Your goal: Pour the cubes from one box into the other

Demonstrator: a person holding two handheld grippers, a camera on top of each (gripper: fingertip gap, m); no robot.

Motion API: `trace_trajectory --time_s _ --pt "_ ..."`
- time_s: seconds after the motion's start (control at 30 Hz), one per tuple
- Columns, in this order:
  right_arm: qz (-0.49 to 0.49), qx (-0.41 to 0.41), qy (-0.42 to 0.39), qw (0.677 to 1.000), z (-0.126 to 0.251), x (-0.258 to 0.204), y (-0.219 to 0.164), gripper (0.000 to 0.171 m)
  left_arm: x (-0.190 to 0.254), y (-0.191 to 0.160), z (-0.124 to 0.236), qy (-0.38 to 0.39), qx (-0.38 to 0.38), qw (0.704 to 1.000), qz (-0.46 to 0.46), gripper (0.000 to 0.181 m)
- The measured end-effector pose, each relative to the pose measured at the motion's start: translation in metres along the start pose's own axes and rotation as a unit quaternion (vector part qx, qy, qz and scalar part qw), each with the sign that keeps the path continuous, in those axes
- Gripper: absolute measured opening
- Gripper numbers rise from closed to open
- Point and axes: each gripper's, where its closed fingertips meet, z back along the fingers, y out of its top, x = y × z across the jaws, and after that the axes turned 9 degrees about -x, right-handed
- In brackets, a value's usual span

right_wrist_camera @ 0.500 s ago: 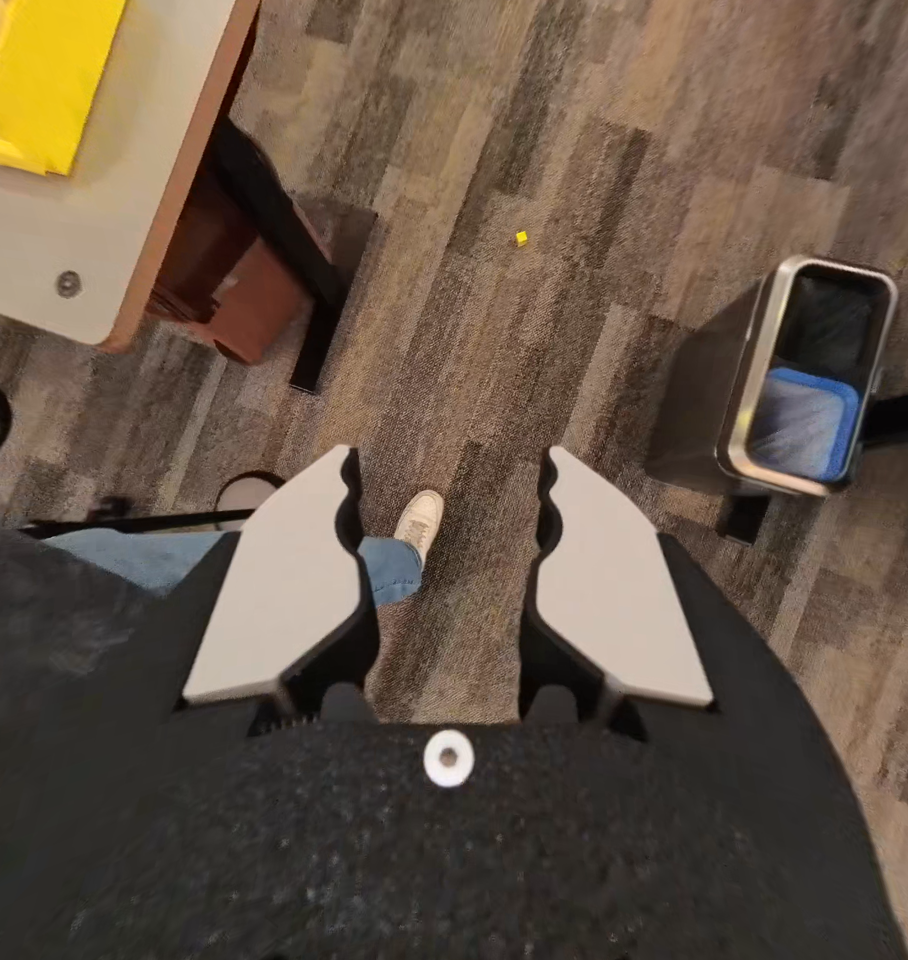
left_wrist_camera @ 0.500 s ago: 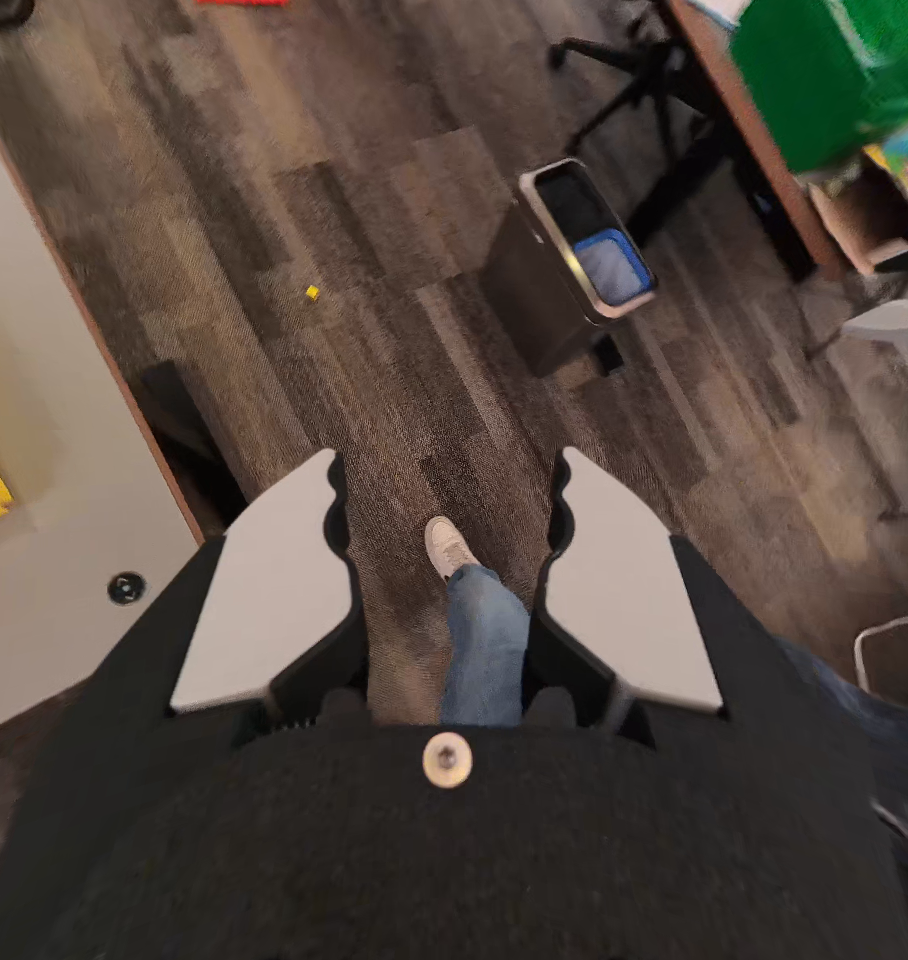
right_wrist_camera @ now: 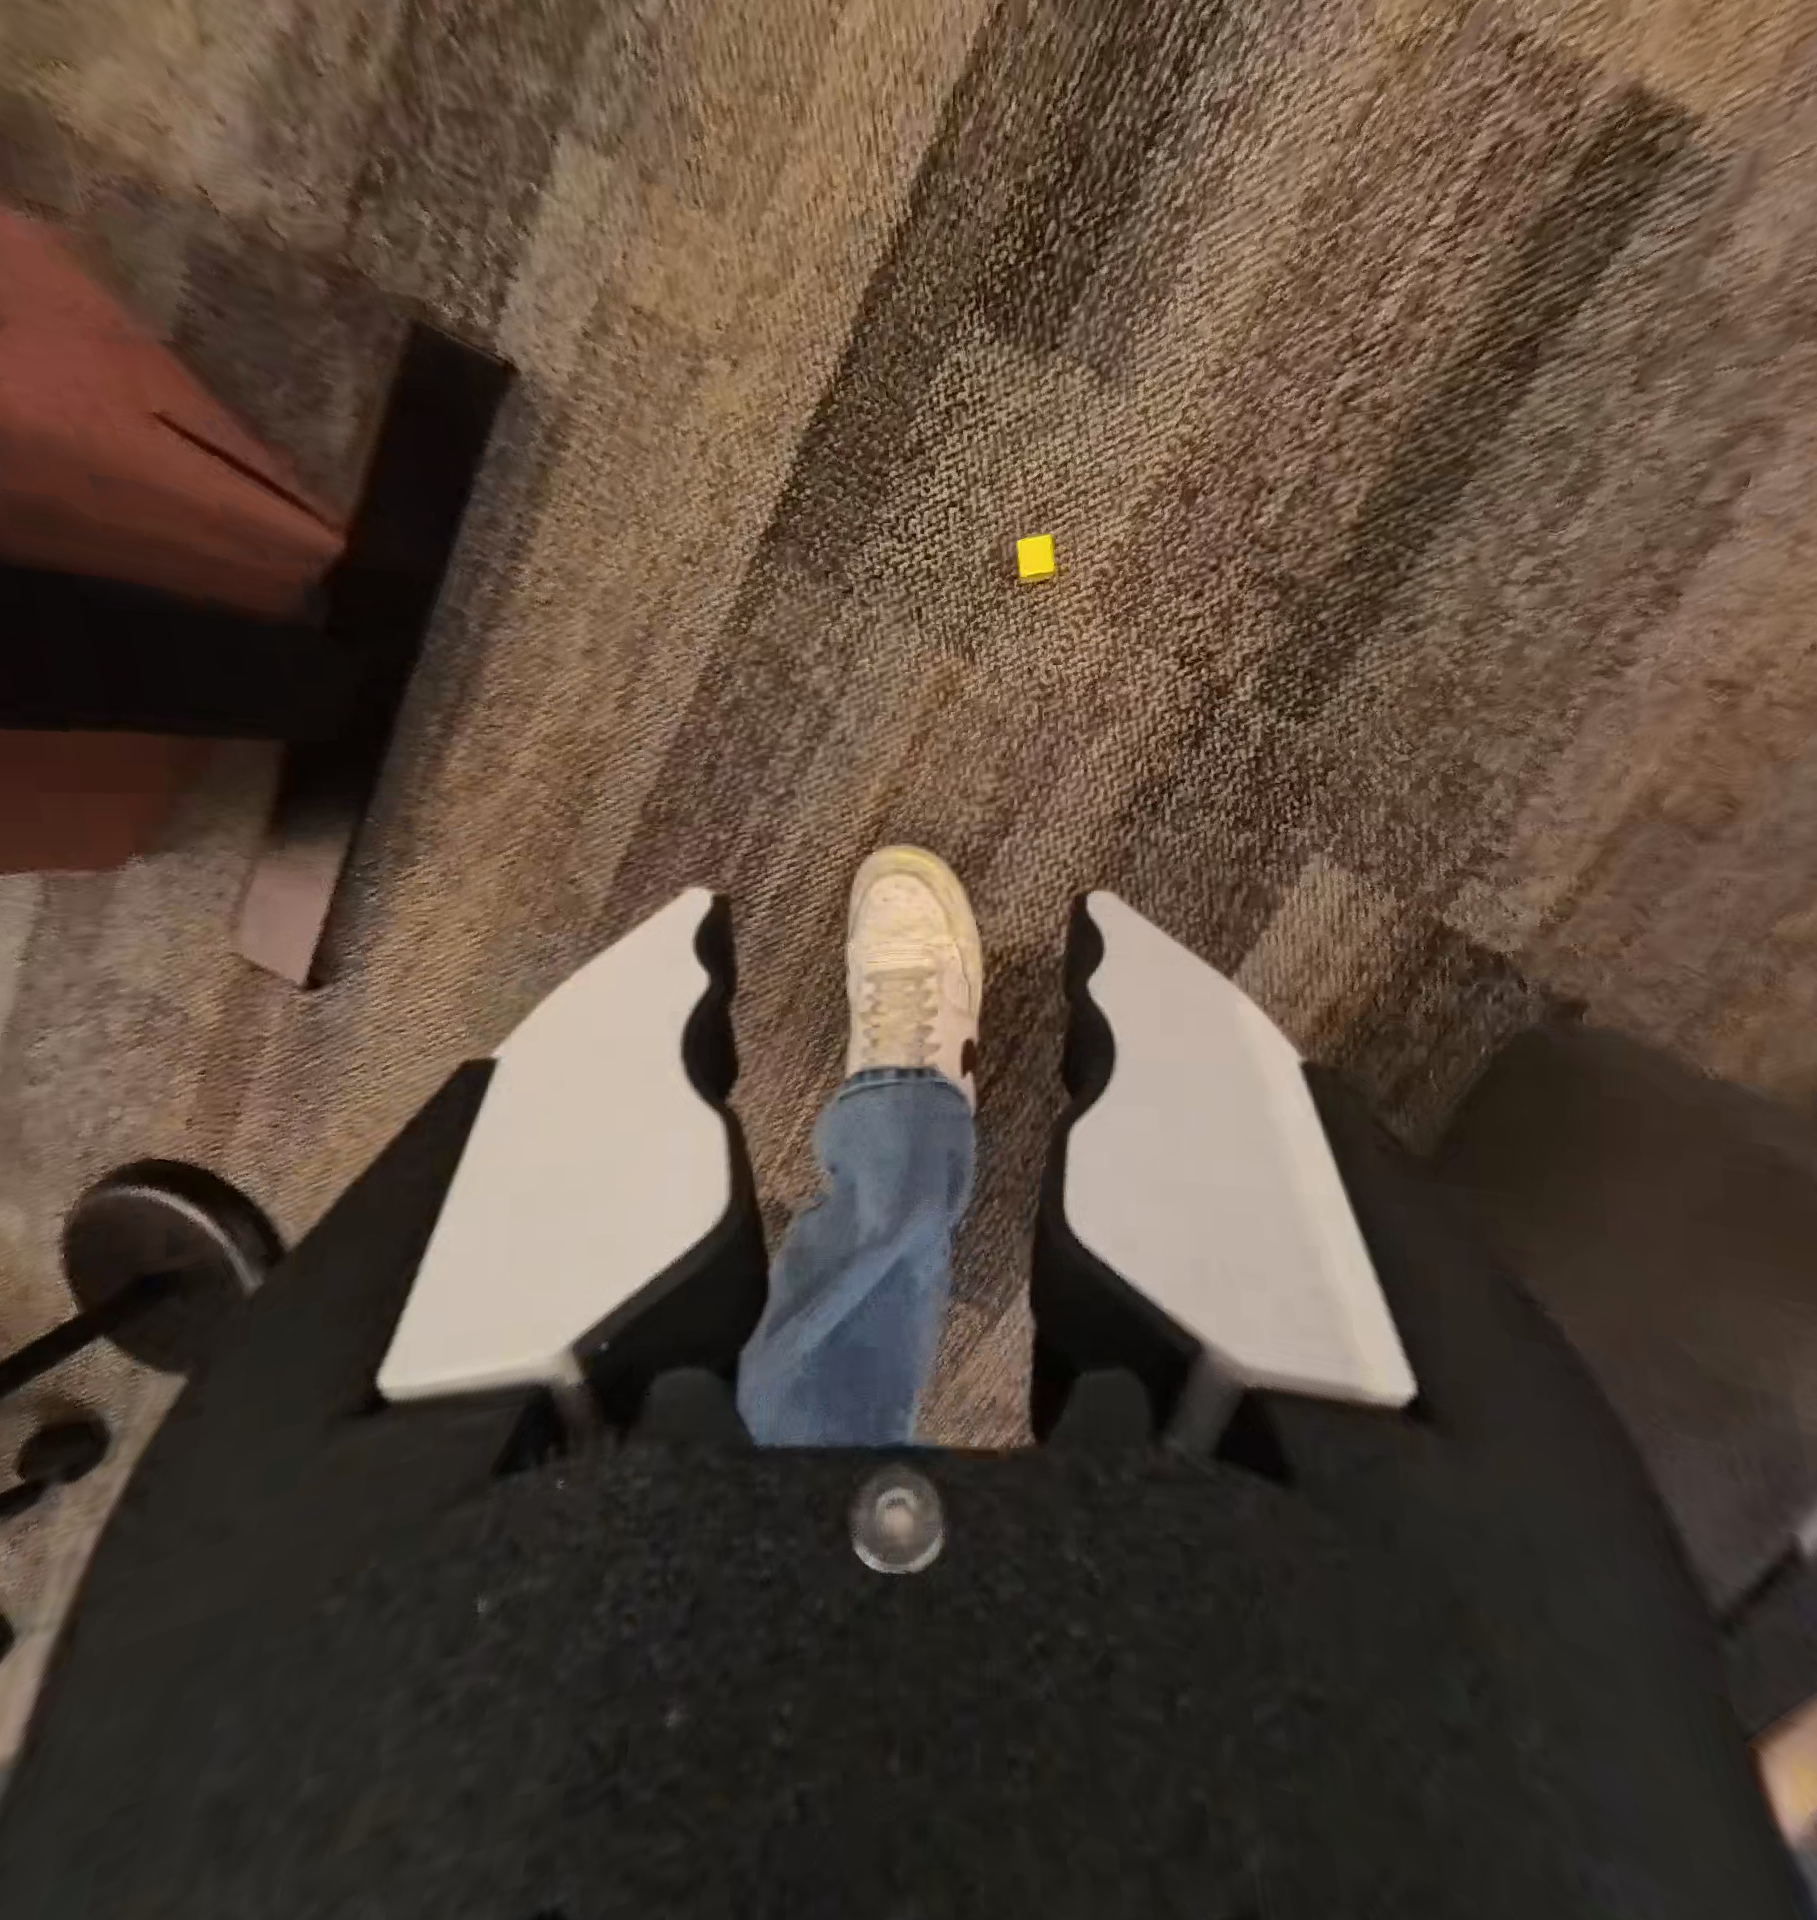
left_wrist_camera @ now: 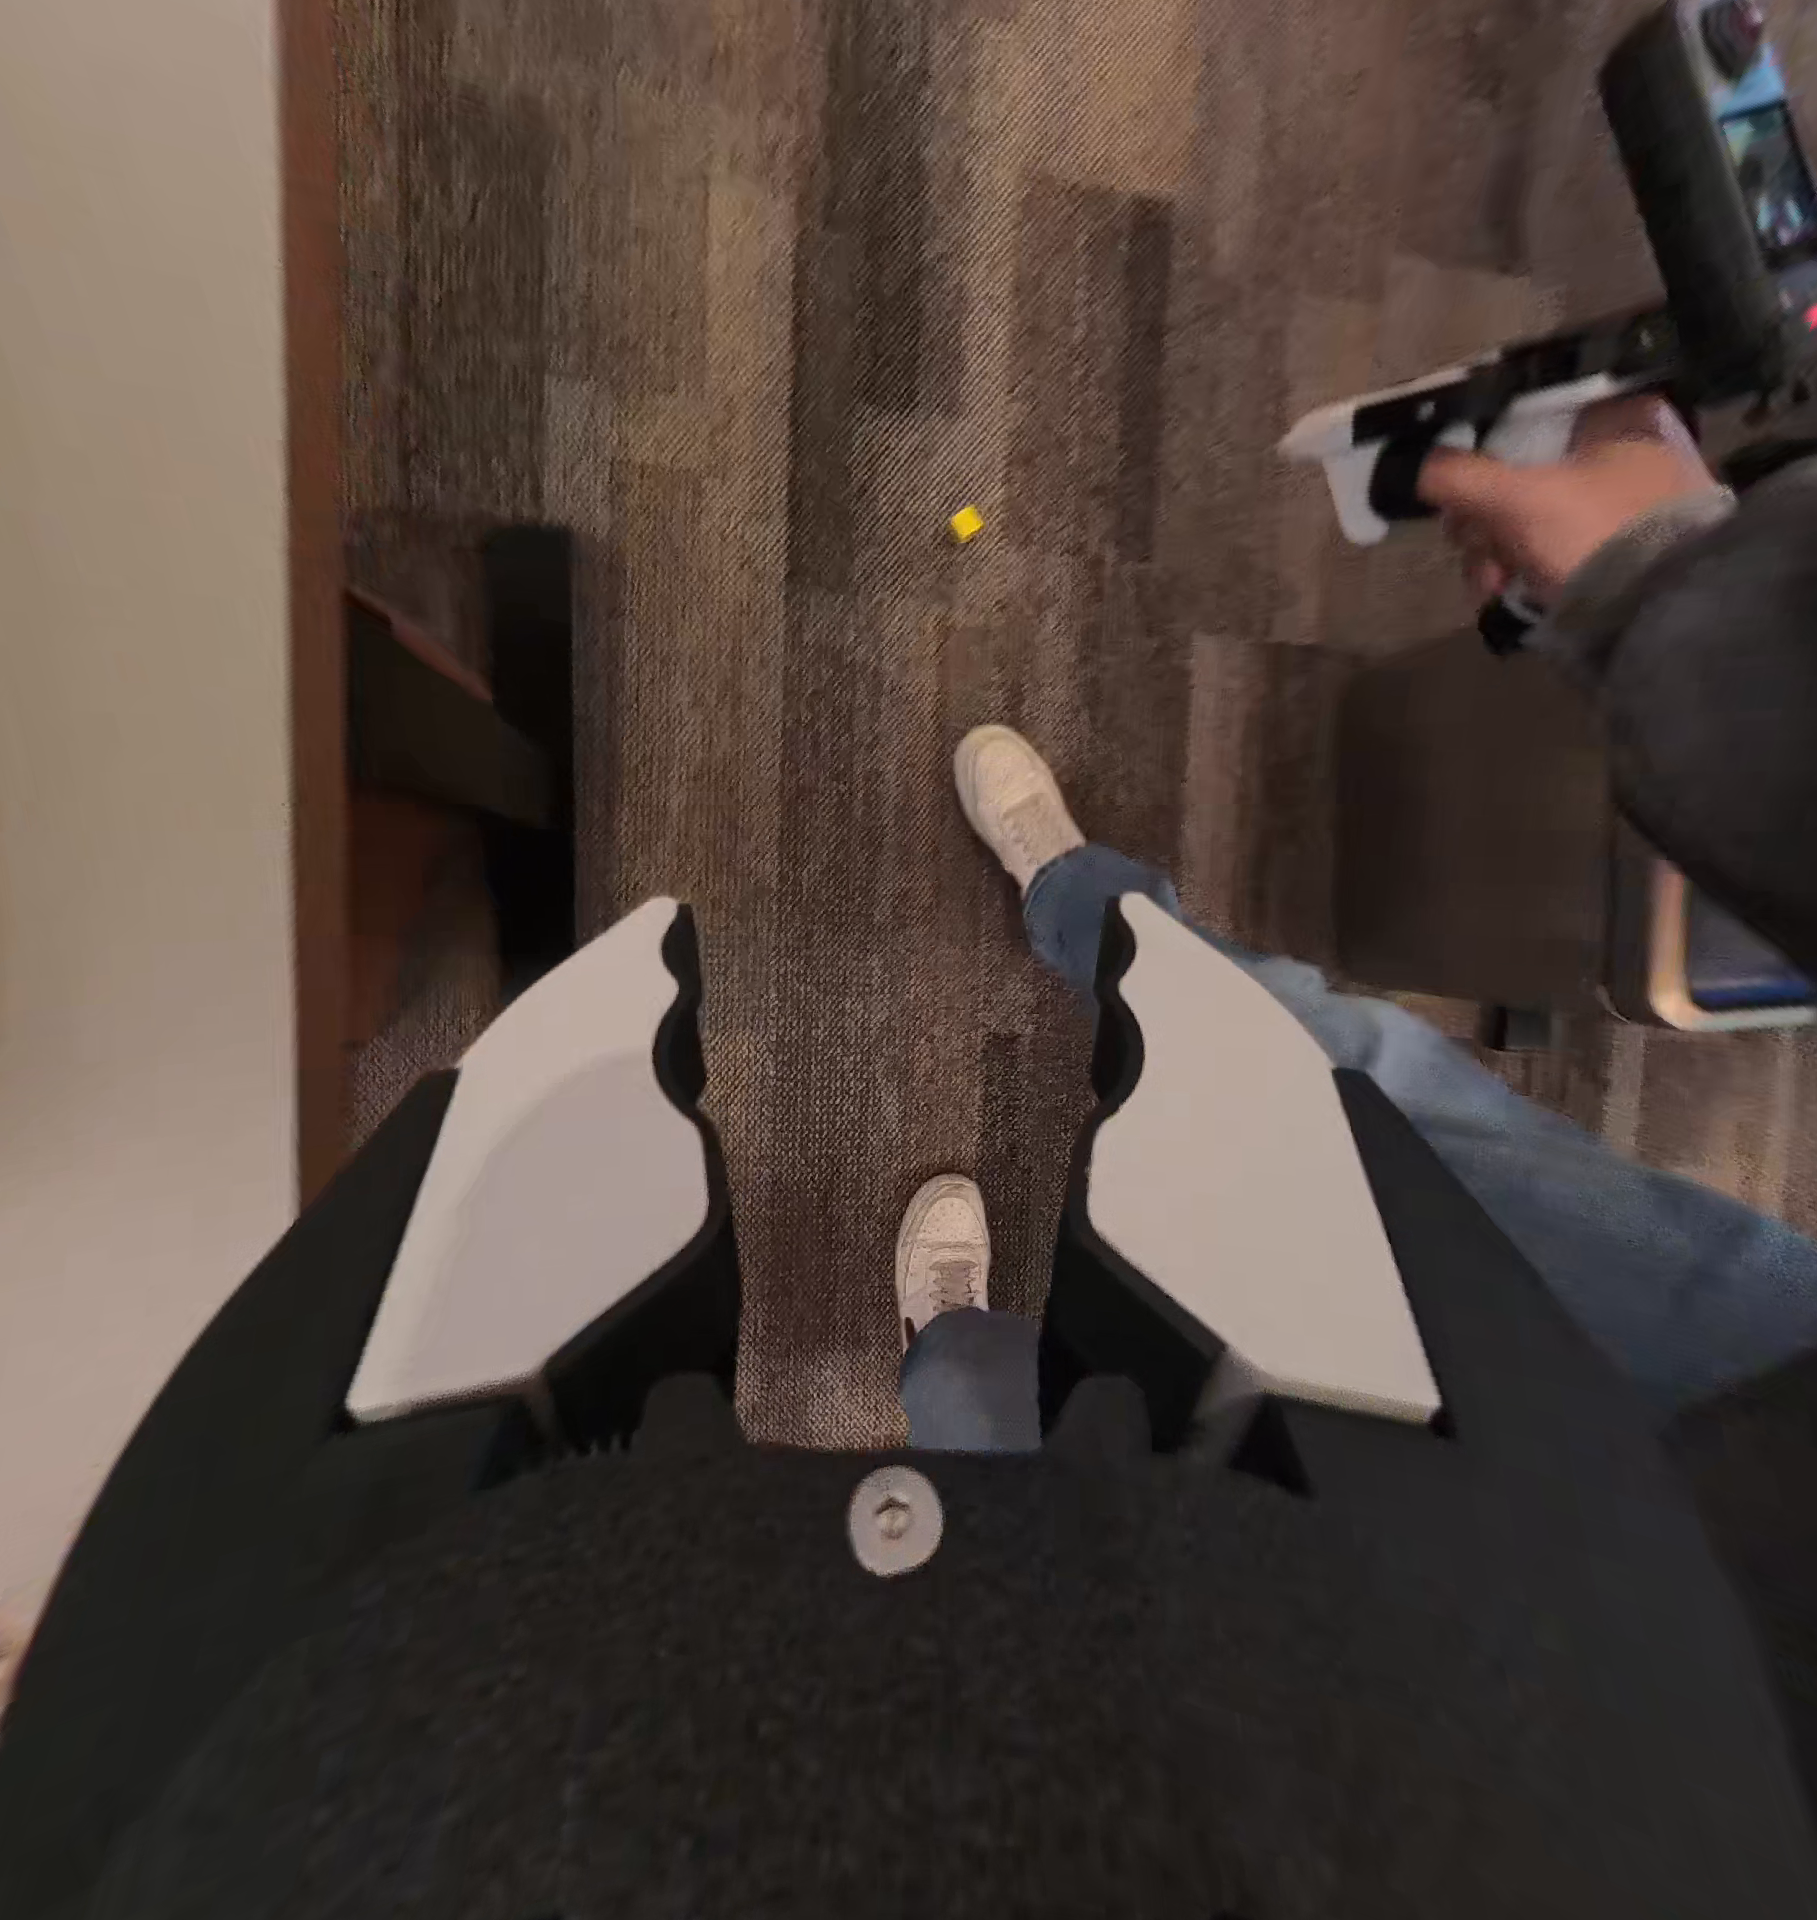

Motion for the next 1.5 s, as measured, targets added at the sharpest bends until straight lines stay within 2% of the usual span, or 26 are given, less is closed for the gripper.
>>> trace_trajectory --time_s 0.13,0.23,0.33,0.4,0.5,0.53,0.6,0.67,0.73,0.77,0.8,0.9,0.97,1.03,1.13,1.27,1.37,1.5 --pt "0.015 -0.078 0.014 0.997 -0.195 0.054 0.038 0.057 -0.003 -0.036 -0.122 -0.009 -0.110 0.992 0.056 0.074" --pt "0.016 -0.112 0.027 0.993 -0.327 0.076 0.049 0.055 0.008 -0.076 -0.191 -0.040 -0.183 0.976 0.110 0.069" --pt "0.027 -0.132 0.014 0.991 -0.431 0.088 0.052 0.057 0.023 -0.124 -0.237 -0.043 -0.275 0.956 0.092 0.066" --pt "0.065 -0.142 -0.028 0.987 -0.482 0.097 0.052 0.063 0.033 -0.152 -0.254 -0.035 -0.334 0.940 0.066 0.065" --pt "0.106 -0.120 -0.105 0.982 -0.518 0.113 0.064 0.057 0.058 -0.163 -0.268 -0.051 -0.360 0.927 0.089 0.059" --pt "0.101 -0.109 -0.087 0.985 -0.526 0.109 0.065 0.053 0.068 -0.163 -0.271 -0.059 -0.363 0.925 0.093 0.059" --pt "0.085 -0.127 -0.039 0.987 -0.544 0.097 0.060 0.057 0.085 -0.159 -0.275 -0.073 -0.368 0.923 0.088 0.060" --pt "0.085 -0.105 -0.040 0.990 -0.545 0.092 0.068 0.057 0.095 -0.153 -0.279 -0.078 -0.369 0.923 0.080 0.060" --pt "0.081 -0.120 -0.053 0.988 -0.545 0.094 0.069 0.050 0.100 -0.143 -0.282 -0.081 -0.363 0.924 0.086 0.060" --pt "0.073 -0.130 -0.052 0.987 -0.543 0.094 0.068 0.030 0.102 -0.138 -0.283 -0.083 -0.357 0.926 0.096 0.060" --pt "0.071 -0.144 -0.050 0.986 -0.539 0.096 0.065 0.028 0.103 -0.133 -0.282 -0.085 -0.352 0.926 0.106 0.060" --pt "0.054 -0.162 -0.018 0.985 -0.507 0.090 0.061 0.028 0.102 -0.120 -0.269 -0.084 -0.341 0.929 0.118 0.059" --pt "0.079 -0.140 -0.010 0.987 -0.462 0.082 0.072 0.029 0.101 -0.109 -0.253 -0.082 -0.327 0.934 0.121 0.058" --pt "0.108 -0.112 0.001 0.988 -0.400 0.070 0.085 0.028 0.100 -0.097 -0.230 -0.084 -0.309 0.939 0.128 0.058" --pt "0.154 -0.048 0.035 0.986 -0.276 0.037 0.114 0.029 0.095 -0.081 -0.186 -0.080 -0.270 0.949 0.143 0.057" --pt "0.216 0.026 0.083 0.973 -0.078 -0.033 0.141 0.029 0.084 -0.082 -0.108 -0.057 -0.219 0.962 0.152 0.058" --pt "0.258 0.069 0.112 0.957 0.067 -0.097 0.140 0.028 0.073 -0.107 -0.039 -0.034 -0.180 0.968 0.175 0.058" --pt "0.300 0.104 0.161 0.934 0.222 -0.195 0.099 0.029 0.061 -0.175 0.059 0.011 -0.120 0.972 0.203 0.058"
